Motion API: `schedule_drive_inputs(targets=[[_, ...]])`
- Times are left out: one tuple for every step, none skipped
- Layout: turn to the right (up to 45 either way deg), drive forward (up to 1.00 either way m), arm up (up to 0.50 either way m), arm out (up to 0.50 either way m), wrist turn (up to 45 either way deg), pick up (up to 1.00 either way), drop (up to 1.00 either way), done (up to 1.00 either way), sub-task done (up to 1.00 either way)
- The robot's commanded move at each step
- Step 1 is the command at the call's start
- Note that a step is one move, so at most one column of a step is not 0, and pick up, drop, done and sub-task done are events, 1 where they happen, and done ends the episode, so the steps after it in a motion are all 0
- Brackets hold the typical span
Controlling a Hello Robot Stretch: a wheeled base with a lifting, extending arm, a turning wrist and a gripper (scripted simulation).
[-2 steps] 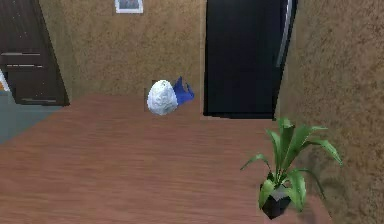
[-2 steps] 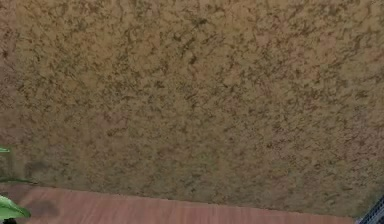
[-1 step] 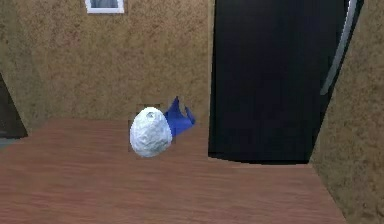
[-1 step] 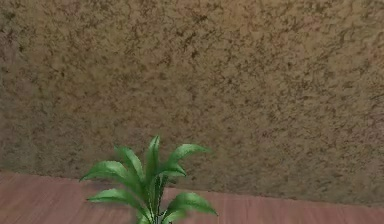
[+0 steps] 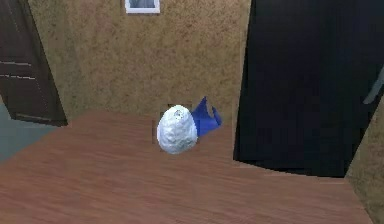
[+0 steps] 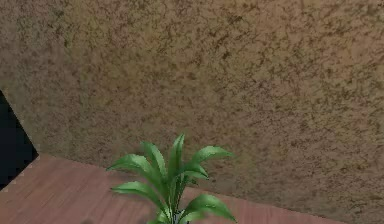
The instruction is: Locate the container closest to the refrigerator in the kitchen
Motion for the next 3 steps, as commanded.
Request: schedule_drive_inputs(targets=[[0.0, 0.10, 0.00, 0.00, 0.0, 0.00, 0.00, 0.00, 0.00], [9.0, 0.00, 0.00, 0.00, 0.0, 0.00, 0.00, 0.00, 0.00], [3.0, 0.00, 0.00, 0.00, 0.0, 0.00, 0.00, 0.00, 0.00]])
